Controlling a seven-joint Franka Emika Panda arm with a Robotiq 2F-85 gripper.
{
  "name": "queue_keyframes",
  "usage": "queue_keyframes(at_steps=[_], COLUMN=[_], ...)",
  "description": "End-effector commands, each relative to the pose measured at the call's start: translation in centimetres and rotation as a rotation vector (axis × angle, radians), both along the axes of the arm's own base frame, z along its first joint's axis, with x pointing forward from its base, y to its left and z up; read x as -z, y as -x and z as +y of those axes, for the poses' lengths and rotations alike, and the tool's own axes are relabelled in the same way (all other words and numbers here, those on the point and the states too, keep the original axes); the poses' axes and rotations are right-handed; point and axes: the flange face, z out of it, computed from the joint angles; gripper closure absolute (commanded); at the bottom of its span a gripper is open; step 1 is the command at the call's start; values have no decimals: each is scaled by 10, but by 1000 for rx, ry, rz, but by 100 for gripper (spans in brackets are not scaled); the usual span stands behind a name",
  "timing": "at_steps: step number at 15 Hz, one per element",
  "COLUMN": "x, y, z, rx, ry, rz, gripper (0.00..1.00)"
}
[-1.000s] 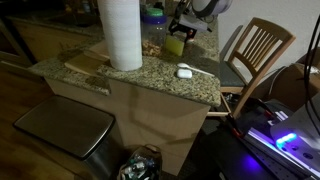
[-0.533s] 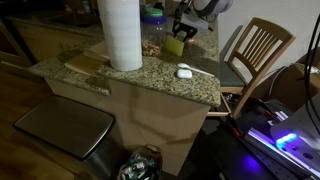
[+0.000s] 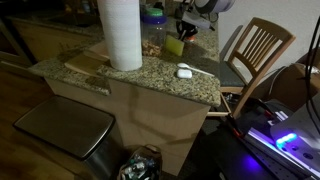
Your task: Move the keys from left to right.
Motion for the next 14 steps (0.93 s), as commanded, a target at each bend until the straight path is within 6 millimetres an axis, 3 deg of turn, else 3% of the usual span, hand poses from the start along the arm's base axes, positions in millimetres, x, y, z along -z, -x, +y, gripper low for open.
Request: queue_keyframes(at_steps=[1, 3, 6, 11, 13, 14], x=[18, -1, -50, -181, -231, -247], y=[13, 13, 15, 23, 35, 41], z=[-10, -11, -19, -73, -108, -129], rx=[20, 35, 49, 163, 217, 248], ry=[-27, -91, -230, -330, -327, -328], rz=[74, 65, 9, -274, -358, -370], gripper=[100, 99, 99, 99, 99, 99])
